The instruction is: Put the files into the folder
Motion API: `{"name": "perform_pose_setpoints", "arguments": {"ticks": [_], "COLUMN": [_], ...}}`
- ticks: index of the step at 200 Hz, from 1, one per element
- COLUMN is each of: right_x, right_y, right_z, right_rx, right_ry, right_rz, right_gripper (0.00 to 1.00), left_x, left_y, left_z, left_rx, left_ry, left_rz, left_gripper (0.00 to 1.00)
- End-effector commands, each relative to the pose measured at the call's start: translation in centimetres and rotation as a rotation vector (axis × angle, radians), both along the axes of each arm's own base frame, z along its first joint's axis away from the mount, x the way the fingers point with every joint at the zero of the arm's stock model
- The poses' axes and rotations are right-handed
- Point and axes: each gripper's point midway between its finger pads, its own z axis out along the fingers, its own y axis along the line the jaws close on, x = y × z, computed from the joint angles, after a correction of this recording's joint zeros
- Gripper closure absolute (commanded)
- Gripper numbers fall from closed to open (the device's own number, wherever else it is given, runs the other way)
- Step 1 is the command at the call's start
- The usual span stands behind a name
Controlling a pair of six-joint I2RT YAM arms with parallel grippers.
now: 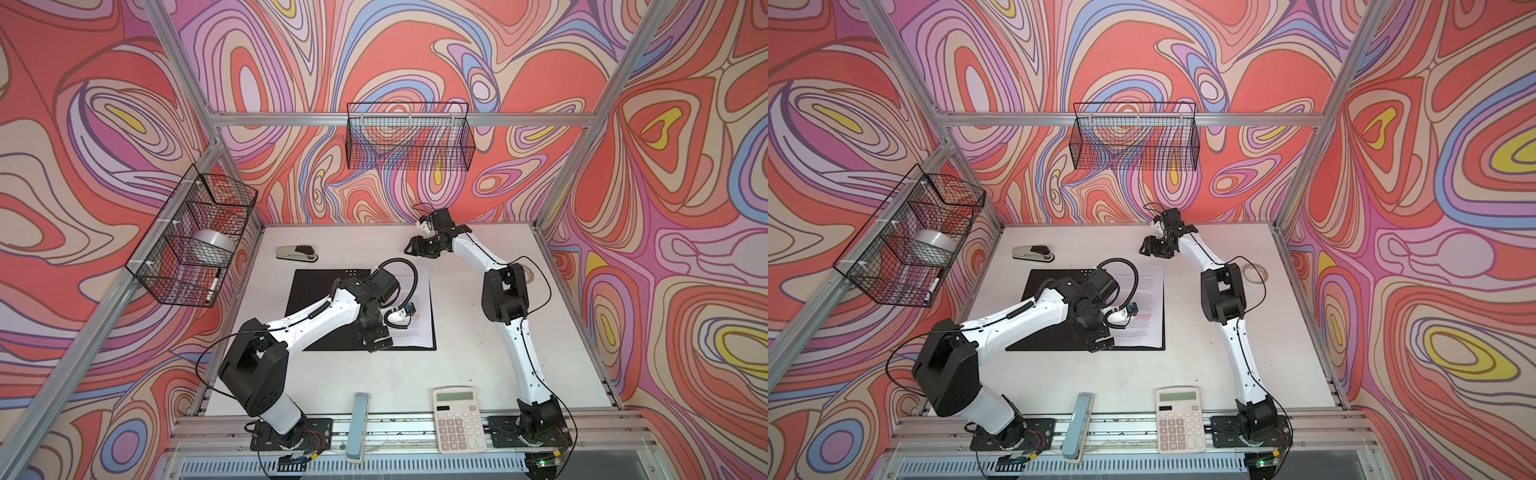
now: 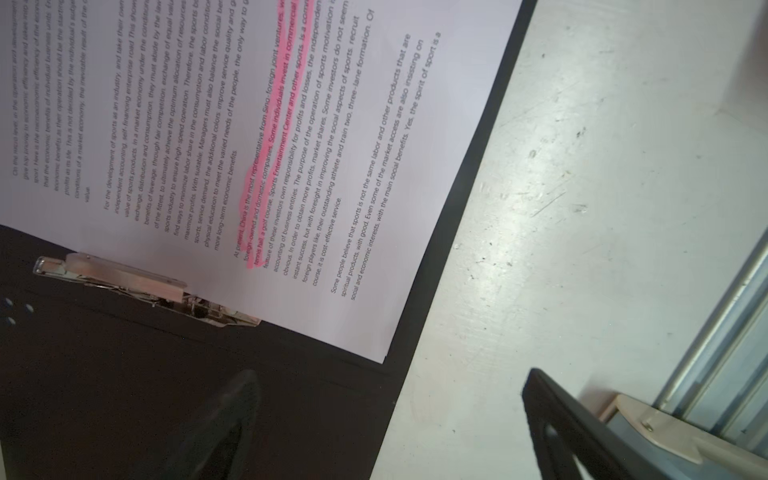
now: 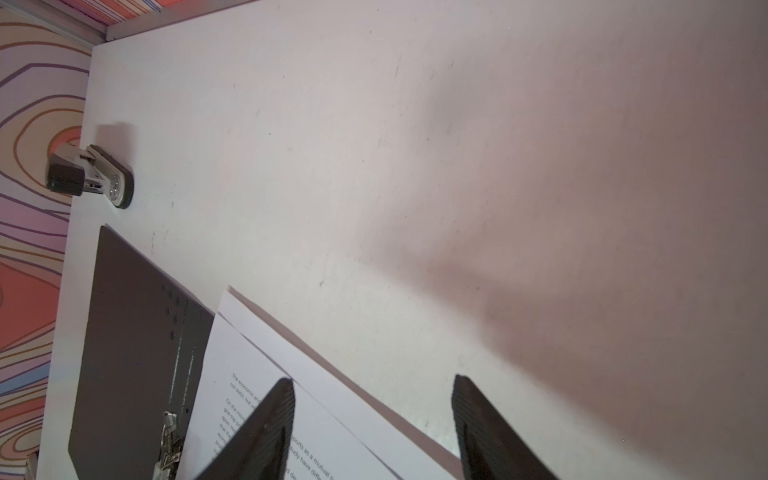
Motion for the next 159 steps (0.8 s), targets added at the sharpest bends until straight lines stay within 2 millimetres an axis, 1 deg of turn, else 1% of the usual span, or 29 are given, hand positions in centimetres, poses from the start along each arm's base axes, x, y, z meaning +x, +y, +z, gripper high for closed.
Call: {"name": "perform_pose_setpoints", "arguments": {"ticks": [1, 40, 82, 100, 119, 146, 159], "right_x": [-0.1, -0.5, -1.1, -1.5, -1.9, -2.4, -2.6], "right_y": [0.9, 1.1, 1.1, 1.2, 1.2, 1.2, 1.2], "right_z": [-1.6, -3.0, -3.9, -4.3, -4.7, -4.7, -4.8], "right_rx": [0.027, 0.037, 0.027, 0.024, 0.021, 0.018, 0.016], "right_ry": [0.028, 0.067, 0.092, 0.105, 0.123, 0.138, 0.144], "right_rz": [0.021, 0.035, 0.055, 0.067, 0.078, 0.097, 0.107], "right_gripper": [0.36, 0.36, 0.36, 0.36, 0.35, 0.36, 0.36], "left_x": [0.4, -0.4, -1.4, -1.3, -0.9, -0.1, 0.0], "left_y": [-0.8, -2.2, -2.7, -2.7, -2.7, -2.8, -2.8], "left_z": [-0.6, -2.4, -4.4, -5.3, -5.9, -6.3, -6.6], "left_rx": [0.008, 0.018, 0.026, 0.037, 0.041, 0.049, 0.054], "left_ry": [-0.056, -0.065, -0.068, -0.09, -0.129, -0.184, -0.191], "left_rz": [-0.053, -0.108, -0.14, -0.144, -0.142, -0.141, -0.148], "left_gripper": [0.0, 0.0, 0.0, 0.0, 0.0, 0.0, 0.0]}}
